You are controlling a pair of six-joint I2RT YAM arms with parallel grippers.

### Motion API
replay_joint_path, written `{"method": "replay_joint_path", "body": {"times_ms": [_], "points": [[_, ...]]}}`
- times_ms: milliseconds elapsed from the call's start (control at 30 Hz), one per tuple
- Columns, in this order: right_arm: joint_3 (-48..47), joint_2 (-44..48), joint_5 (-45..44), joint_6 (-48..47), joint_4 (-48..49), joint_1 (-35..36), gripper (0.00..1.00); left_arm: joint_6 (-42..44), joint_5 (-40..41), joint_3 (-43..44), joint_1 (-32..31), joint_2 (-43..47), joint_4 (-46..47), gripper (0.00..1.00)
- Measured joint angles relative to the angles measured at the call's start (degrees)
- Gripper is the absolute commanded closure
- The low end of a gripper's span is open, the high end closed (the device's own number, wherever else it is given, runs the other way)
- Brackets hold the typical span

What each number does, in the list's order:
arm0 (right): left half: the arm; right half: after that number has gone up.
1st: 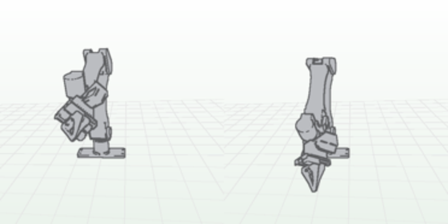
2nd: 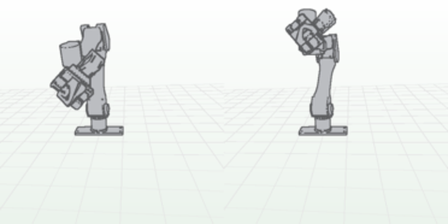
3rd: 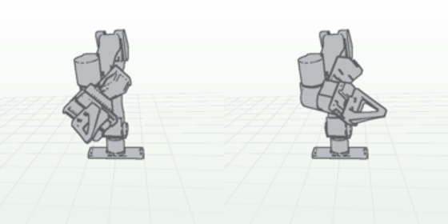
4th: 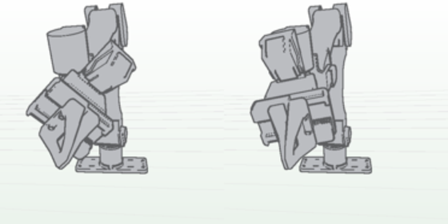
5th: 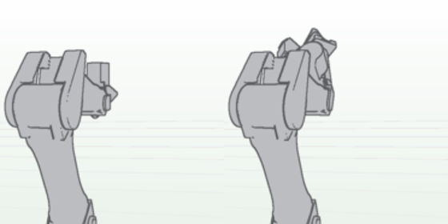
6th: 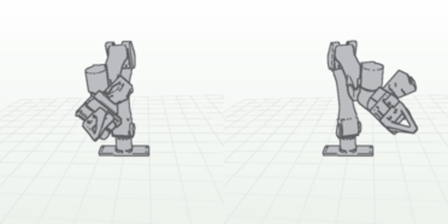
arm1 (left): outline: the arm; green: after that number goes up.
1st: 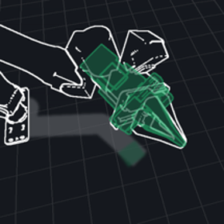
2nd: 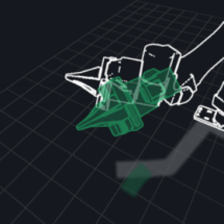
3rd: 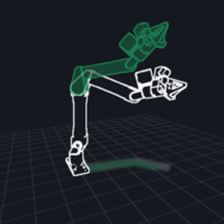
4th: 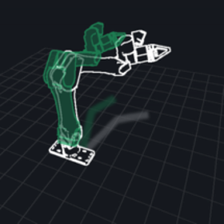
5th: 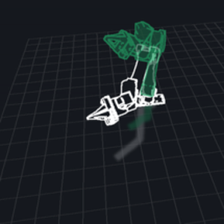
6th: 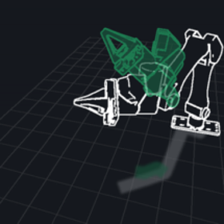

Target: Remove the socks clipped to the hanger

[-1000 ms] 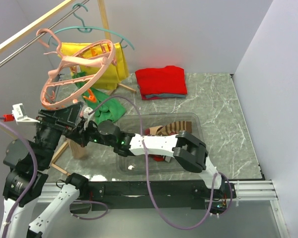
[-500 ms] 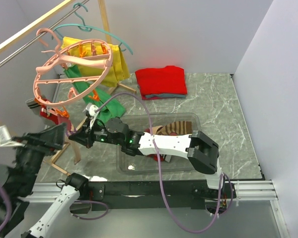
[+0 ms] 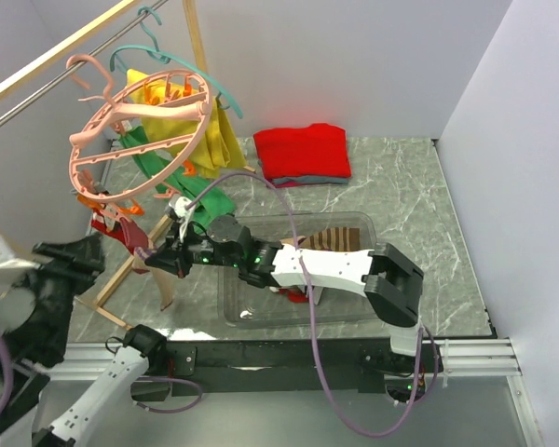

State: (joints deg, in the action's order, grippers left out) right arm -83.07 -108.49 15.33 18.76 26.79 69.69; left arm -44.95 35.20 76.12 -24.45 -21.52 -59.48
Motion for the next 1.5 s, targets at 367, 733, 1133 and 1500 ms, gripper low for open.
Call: {"method": "replay_joint_path", "body": {"times_ms": [367,733,1133,1500], "points": [[0.2,3.9,6.1,-3.0,-2.8,-0.5,1.0,-6.4,0.7,-1.8,-7.4,-7.3,2.7,0.47],[2.7,4.6,8.1,-3.2,-3.4,-1.9,1.0,-8.8,5.6,-2.3,-8.7,-8.5,3.4,0.49],[4.1,5.7,8.7,-3.2,-3.5,-2.6,1.0,-7.0,8.4,-2.8,-8.8,-14.4,7.0,0.46],[4.5,6.9,8.8,-3.5,-3.7,-2.6,1.0,-6.0,12.8,-5.2,-8.8,-15.9,8.8,0.49]]}}
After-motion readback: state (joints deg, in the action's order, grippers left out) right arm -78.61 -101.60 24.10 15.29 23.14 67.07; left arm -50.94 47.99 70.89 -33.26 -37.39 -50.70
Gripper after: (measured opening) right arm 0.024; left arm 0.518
